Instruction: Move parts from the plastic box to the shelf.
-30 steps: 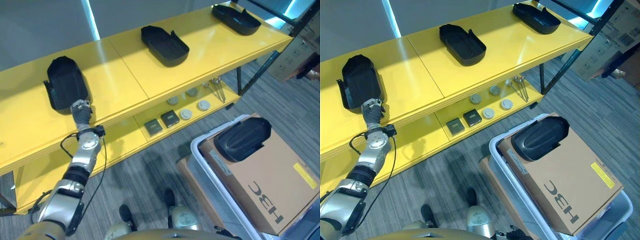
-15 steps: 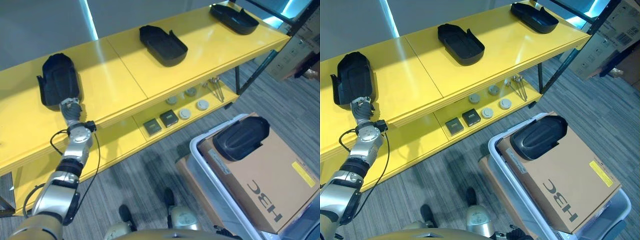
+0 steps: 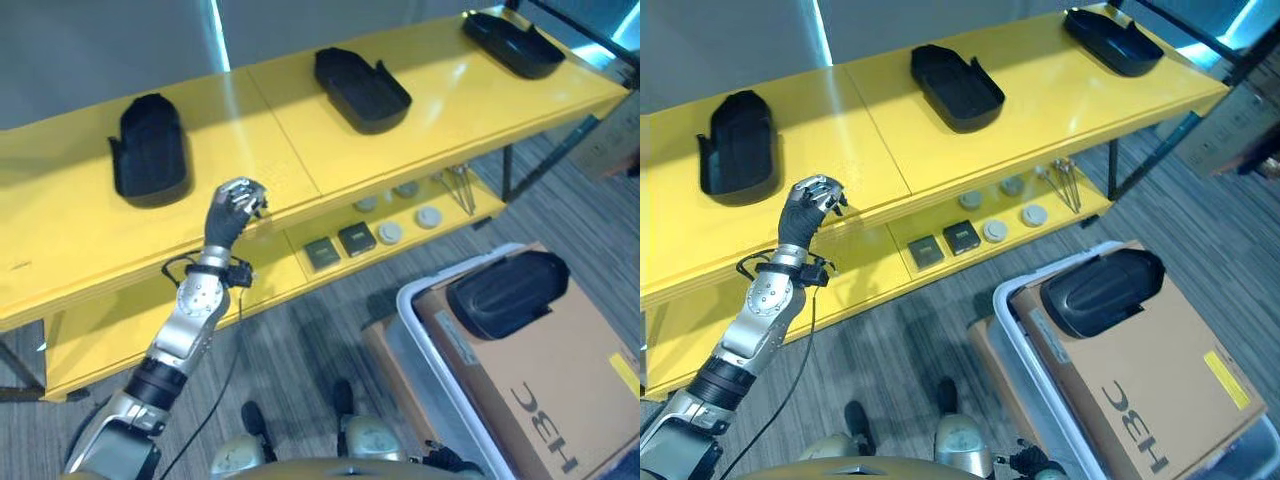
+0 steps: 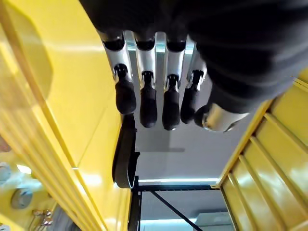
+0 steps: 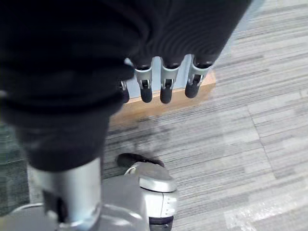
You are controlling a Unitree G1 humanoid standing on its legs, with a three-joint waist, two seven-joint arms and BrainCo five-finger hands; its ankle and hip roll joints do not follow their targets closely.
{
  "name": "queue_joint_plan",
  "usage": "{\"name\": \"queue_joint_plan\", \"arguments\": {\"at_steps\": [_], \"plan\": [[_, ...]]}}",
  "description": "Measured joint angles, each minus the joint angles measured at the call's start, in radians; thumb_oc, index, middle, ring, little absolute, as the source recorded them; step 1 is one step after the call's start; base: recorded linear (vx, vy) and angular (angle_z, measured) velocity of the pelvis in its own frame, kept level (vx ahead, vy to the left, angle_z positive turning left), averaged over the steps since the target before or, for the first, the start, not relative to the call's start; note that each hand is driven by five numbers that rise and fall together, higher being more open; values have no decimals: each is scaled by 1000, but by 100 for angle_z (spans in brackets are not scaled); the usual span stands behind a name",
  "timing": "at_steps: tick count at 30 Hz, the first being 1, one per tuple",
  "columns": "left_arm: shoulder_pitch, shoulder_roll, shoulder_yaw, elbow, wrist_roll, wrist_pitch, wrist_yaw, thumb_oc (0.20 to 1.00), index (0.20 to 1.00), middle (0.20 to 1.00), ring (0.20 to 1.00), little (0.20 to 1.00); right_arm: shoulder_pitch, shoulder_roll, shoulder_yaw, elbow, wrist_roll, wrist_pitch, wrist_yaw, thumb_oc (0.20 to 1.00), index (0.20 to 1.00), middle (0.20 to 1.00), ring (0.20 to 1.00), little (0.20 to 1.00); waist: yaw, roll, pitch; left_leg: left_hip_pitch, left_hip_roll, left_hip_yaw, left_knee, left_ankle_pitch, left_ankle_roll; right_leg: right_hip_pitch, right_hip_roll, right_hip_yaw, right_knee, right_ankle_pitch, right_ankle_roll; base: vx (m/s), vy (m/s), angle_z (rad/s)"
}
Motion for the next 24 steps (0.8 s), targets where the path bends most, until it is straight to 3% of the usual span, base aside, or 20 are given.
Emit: {"name": "queue_joint_plan", "arguments": {"at_steps": [3,5,6,8,10,12,13,15,16,17,18,19,20,21,22,23,24], "plan": [[122,59,7,-96,-43,54,-140,1000,1000,1000,1000,1000,2,-17,-19,3,5,30,-1,1000,1000,1000,1000,1000,48,31,-19,3,-3,-15,0,-3,1,12,-4,-16,0,1,-9,-66,6,16],[192,105,-33,-93,-28,128,-276,1000,1000,1000,1000,1000,6,-20,-28,15,22,39,-1,1000,1000,1000,1000,1000,57,50,-53,6,-3,-27,0,2,7,22,-5,-27,0,1,-4,-72,-5,21],[231,119,-72,-82,-2,159,-333,1000,1000,1000,1000,1000,-5,-22,-29,38,25,36,-1,1000,1000,1000,1000,1000,72,59,-70,6,-4,-28,0,2,6,23,-5,-27,0,0,-4,-99,-18,10],[270,191,-169,23,145,148,-381,1000,1000,1000,1000,1000,-15,-27,-31,90,58,30,5,1000,1000,1000,1000,1000,78,64,-110,7,-2,-30,-1,7,0,26,-3,-32,0,0,-4,-90,-24,4],[298,256,-273,228,427,124,-362,1000,1000,1000,1000,1000,-6,-27,-21,156,62,6,8,1000,1000,1000,1000,1000,77,56,-142,16,2,-32,-1,-2,-6,33,-2,-41,0,-15,-4,-84,-37,5],[316,237,-294,327,492,94,-293,1000,1000,1000,1000,1000,3,-27,-4,161,77,3,8,1000,1000,1000,1000,1000,84,48,-165,5,2,-31,-1,-1,-6,29,-2,-43,0,-13,-6,-87,-34,4],[322,200,-310,446,522,82,-245,1000,1000,1000,1000,1000,6,-26,14,161,84,-3,8,1000,1000,1000,1000,1000,80,38,-185,5,2,-31,-1,-1,-6,24,-1,-40,0,-13,-6,-63,1,-12],[370,57,-261,761,516,135,-133,1000,1000,1000,1000,1000,4,-24,20,159,88,-5,9,1000,1000,1000,1000,1000,65,35,-214,6,0,-28,0,-5,-11,14,3,-11,0,-14,-7,-74,34,-45],[407,-44,-148,1029,515,106,-49,1000,1000,1000,1000,1000,-31,-15,49,189,87,20,13,1000,1000,1000,1000,1000,82,13,-214,-32,-33,-159,82,-43,-7,-17,1,35,0,-8,-12,-246,261,-128],[424,-118,-82,1263,513,111,-10,1000,1000,1000,1000,1000,-86,-27,63,219,87,45,34,1000,1000,1000,1000,1000,113,-15,-208,-47,-103,-358,164,-111,16,-48,8,145,2,47,0,-238,280,-166],[461,-131,-50,1289,509,102,12,1000,1000,1000,1000,1000,-145,-17,68,269,87,51,46,1000,1000,1000,1000,1000,117,-37,-211,-64,-143,-441,222,-142,42,-76,2,203,1,62,15,-278,355,-248],[489,-150,-35,1324,503,112,24,1000,1000,1000,1000,1000,-201,-15,63,269,97,60,55,1000,1000,1000,1000,1000,168,-59,-208,-54,-189,-519,234,-183,95,-121,-6,326,-1,65,32,-142,205,-273],[482,-153,-37,1298,487,149,21,1000,1000,1000,1000,1000,-202,-11,50,234,119,48,53,1000,1000,1000,1000,1000,163,-72,-194,-49,-201,-454,223,-194,82,-145,-30,309,4,77,33,-221,265,-200],[454,-141,-36,1274,481,161,22,1000,1000,1000,1000,1000,-177,-5,36,237,133,50,52,1000,1000,1000,1000,1000,130,-79,-181,-69,-219,-449,261,-199,87,-140,-47,288,0,70,42,-207,198,-87],[409,-126,-36,1240,478,169,22,1000,1000,1000,1000,1000,-120,15,-14,256,149,63,52,1000,1000,1000,1000,1000,126,-95,-161,-75,-240,-428,292,-204,106,-152,-58,289,3,18,61,-209,168,-66],[366,-120,-36,1213,480,169,21,1000,1000,1000,1000,1000,-90,29,-64,286,181,65,52,1000,1000,1000,1000,1000,119,-70,-155,-111,-221,-364,316,-211,154,-181,-70,275,18,-52,82,-271,125,-153],[328,-113,-26,1209,478,168,22,1000,1000,1000,1000,1000,-38,49,-111,309,217,68,54,1000,1000,1000,1000,1000,91,-40,-151,-118,-196,-294,289,-182,194,-228,-76,168,37,-30,87,-254,76,-195]]}}
